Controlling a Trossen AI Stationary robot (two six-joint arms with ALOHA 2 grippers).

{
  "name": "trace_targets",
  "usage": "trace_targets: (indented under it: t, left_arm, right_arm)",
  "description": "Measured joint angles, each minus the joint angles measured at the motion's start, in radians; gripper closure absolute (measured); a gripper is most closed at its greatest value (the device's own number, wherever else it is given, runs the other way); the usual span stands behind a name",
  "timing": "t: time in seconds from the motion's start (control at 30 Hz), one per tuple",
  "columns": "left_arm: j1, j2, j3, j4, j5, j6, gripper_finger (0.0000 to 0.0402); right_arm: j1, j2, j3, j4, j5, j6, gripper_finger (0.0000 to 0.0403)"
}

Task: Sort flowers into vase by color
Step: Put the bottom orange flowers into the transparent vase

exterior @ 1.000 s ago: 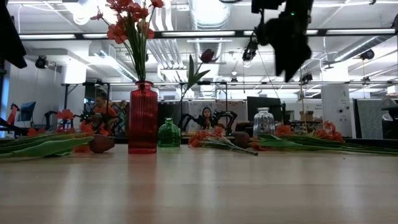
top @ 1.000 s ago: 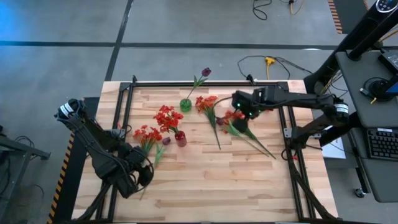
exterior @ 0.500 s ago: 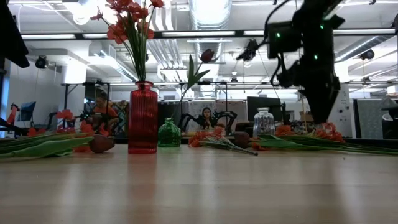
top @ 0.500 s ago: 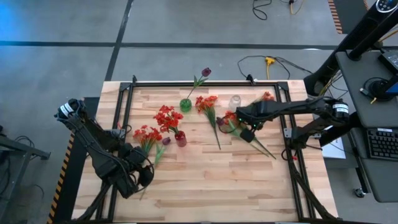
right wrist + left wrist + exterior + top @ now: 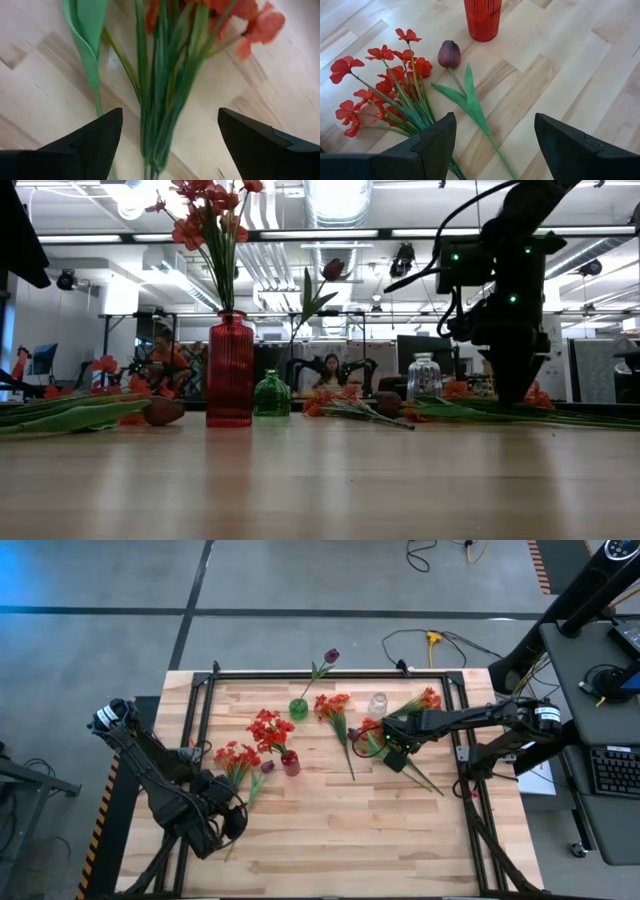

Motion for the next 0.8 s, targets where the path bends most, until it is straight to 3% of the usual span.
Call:
trace_targets:
  t: [0.47,0.8]
  left_arm:
    - [0.0,0.0,0.0,0.0,-0.003,0.0,0.0151]
    - [0.0,0.0,0.0,0.0,-0.018,0.0,0.0151]
  right_arm:
    - [0.0,0.0,-0.065,0.078,0.0,0.005,0.0171]
    - [0.0,0.0,-0.065,0.083,0.0,0.006,0.0277]
